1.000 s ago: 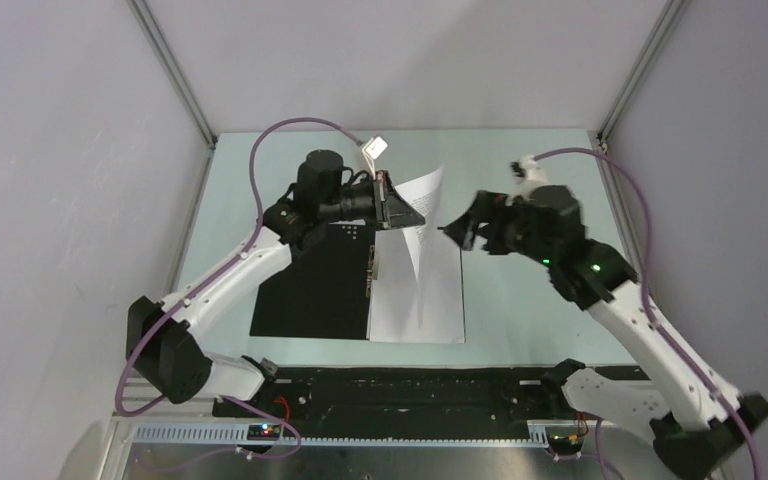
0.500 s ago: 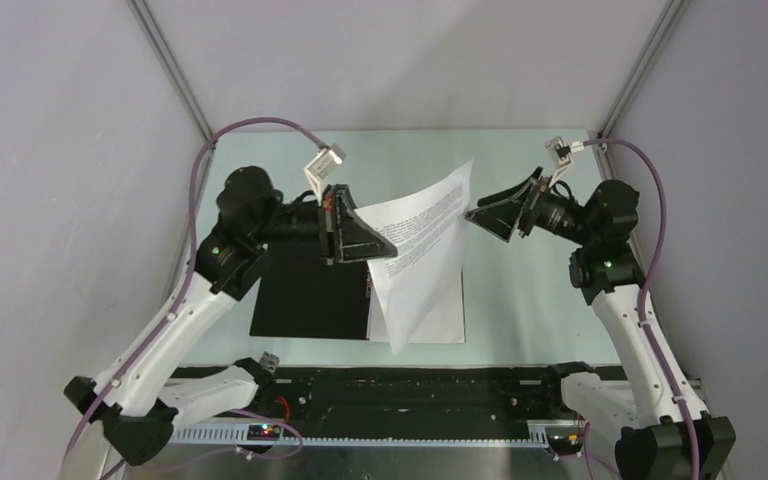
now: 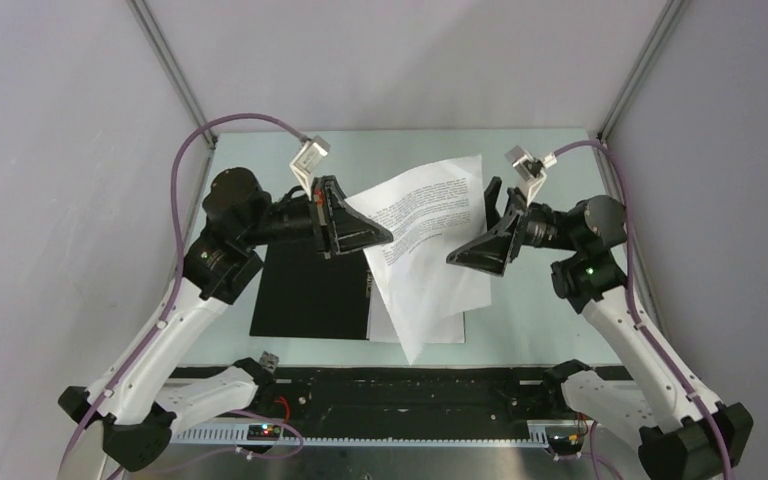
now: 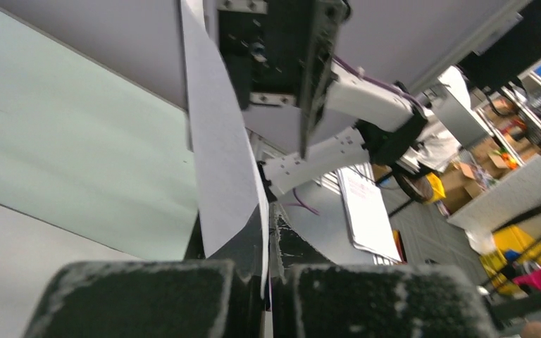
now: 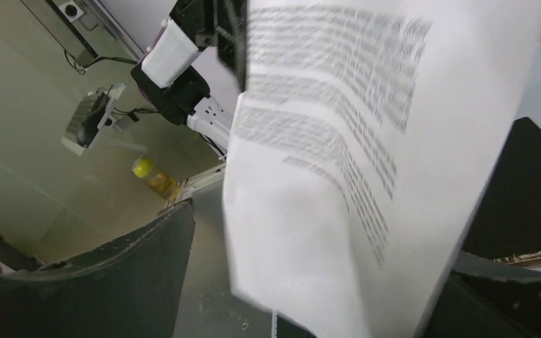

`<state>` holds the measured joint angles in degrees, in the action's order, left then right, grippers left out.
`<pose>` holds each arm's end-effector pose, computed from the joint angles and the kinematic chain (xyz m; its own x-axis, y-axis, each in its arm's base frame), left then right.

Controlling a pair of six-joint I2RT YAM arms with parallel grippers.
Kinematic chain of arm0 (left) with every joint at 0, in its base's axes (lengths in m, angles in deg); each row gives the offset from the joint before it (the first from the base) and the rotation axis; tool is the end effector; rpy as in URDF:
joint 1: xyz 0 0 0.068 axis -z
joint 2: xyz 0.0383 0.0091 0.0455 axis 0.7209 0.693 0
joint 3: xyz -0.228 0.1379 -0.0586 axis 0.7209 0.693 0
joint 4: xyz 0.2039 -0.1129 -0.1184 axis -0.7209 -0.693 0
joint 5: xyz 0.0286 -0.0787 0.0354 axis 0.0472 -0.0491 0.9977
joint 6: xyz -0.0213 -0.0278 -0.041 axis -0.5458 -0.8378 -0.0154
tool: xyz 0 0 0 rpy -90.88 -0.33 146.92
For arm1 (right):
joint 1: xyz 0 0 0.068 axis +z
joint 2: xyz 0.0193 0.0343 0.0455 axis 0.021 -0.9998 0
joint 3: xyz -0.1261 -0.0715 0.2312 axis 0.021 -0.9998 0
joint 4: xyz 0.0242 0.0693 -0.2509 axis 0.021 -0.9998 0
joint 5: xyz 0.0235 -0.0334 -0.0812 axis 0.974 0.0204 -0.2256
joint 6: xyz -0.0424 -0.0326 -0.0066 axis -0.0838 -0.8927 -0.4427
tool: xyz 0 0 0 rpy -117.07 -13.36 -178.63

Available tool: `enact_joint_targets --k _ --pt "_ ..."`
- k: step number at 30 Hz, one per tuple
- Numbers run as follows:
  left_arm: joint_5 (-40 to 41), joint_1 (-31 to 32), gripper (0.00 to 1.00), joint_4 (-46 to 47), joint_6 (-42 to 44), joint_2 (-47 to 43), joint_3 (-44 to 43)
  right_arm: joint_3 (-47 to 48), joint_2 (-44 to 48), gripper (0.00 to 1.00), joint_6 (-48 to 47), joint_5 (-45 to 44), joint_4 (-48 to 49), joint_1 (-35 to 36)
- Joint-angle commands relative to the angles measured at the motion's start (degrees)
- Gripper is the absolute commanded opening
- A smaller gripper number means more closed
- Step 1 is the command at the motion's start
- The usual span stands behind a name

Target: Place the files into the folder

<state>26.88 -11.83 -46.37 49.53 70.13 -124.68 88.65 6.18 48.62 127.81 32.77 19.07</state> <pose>0.1495 -0.1350 0.4556 -0.5486 -0.0936 -0.8308 0.8304 0.0544 -0.5544 0.1738 0.0985 0.4134 -0.4265 0.1807 -0.8862 -0.9031 -0.0320 0.4281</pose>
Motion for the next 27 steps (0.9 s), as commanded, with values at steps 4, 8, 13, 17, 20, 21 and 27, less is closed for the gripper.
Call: enact_joint_targets --k 4,8,13,17,20,21,27 --pt "10.0 -2.2 0.0 -5.9 6.5 -2.1 -2.2 -1.4 8.0 0.59 -9.9 -4.6 -16.1 1.7" --pt "11.5 -2.2 0.0 -6.9 8.3 -2.9 -0.4 -1.3 8.6 0.23 -10.5 -7.9 -20.4 1.6" --pt "13.0 -2.3 0.12 -8.1 9.4 -3.2 1.4 -1.4 7.3 0.0 -9.2 -12.4 -24.1 2.4" --pt "12.9 -2.2 0.43 -8.2 10.0 -2.8 3.6 -1.3 6.6 0.0 -9.1 -17.0 -29.7 4.0" --pt "12.6 -2.2 0.47 -8.1 10.5 -2.0 5.5 -1.4 6.0 0.0 -6.5 -19.6 -30.9 3.9" --pt "12.0 -2.2 0.46 -8.1 10.6 -1.7 6.5 -1.4 5.7 0.0 -6.0 -20.5 -31.3 3.7" --pt "10.9 -1.2 0.3 -8.1 10.6 -0.5 10.7 -1.4 4.1 0.0 -3.5 -24.6 -35.1 2.0"
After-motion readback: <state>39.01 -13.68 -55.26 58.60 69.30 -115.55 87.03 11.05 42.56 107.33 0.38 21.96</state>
